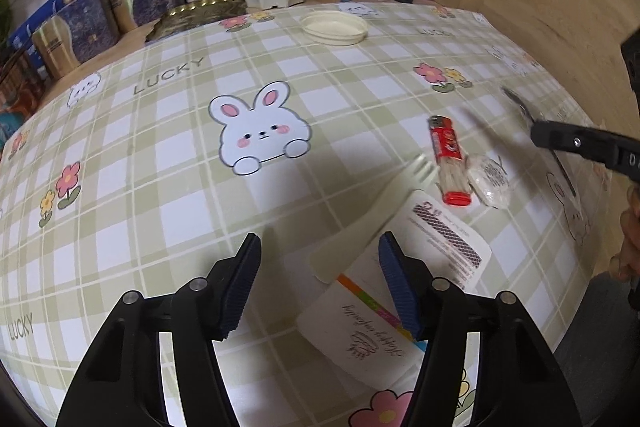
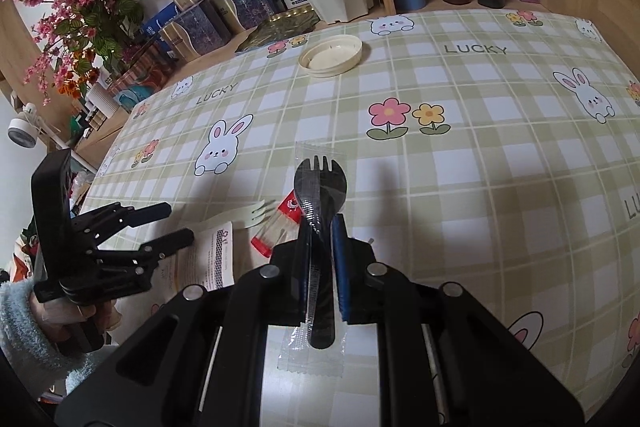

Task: Collect trash
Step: 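Grasp the wrapped black spork with the right tool while the left tool grasps the rainbow card, then carry the spork packet and rainbow card with both tools over the bin, then open the right tool to drop the spork while the left tool drops the card, then move both open tools back over the table toward the white fork and round packet, then grasp the round white packet with the right tool while the left tool grasps the white fork, then carry the round packet and white fork with both tools over the bin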

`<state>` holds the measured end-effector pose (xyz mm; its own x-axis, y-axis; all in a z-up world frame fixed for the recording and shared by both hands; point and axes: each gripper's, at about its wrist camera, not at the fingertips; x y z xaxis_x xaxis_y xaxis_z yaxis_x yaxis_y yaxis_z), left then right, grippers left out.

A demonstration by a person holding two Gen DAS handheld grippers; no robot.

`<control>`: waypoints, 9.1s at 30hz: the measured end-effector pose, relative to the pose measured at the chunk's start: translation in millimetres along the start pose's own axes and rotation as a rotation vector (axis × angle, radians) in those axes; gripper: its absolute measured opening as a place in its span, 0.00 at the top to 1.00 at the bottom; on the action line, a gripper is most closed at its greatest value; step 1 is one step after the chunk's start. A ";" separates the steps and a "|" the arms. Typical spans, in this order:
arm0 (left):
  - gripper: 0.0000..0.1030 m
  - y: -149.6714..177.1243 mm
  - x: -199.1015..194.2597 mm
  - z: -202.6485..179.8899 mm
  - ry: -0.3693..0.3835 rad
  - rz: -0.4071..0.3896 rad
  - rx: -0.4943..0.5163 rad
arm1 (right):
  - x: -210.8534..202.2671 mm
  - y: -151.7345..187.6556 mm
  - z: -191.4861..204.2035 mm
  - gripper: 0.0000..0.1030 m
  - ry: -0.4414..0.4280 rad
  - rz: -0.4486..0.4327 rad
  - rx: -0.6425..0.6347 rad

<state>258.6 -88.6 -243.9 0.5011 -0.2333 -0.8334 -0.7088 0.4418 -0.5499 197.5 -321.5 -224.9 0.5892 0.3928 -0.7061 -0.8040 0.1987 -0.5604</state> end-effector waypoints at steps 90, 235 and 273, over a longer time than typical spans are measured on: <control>0.96 148.7 -218.7 -10.6 0.131 -0.178 -0.253 | -52.3 164.5 105.4 0.86 -0.195 0.201 -0.119; 0.35 -6.3 -3.0 -13.5 -0.049 -0.085 0.054 | 53.1 11.8 19.8 0.62 0.161 0.166 -0.271; 0.88 17.9 -75.8 -12.6 0.063 -0.139 -0.026 | 5.6 32.2 42.0 0.62 0.061 0.084 -0.205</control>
<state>201.6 -74.0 -191.3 0.5638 -0.3449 -0.7504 -0.6476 0.3793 -0.6609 171.6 -275.2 -228.7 0.5299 0.3441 -0.7751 -0.8209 -0.0213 -0.5707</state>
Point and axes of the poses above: each gripper's, at about its wrist camera, not at the fingertips, and x roughly the way its jaws point, z to its left, y to its underside, and after that the axes turned 7 degrees about -y, right-handed
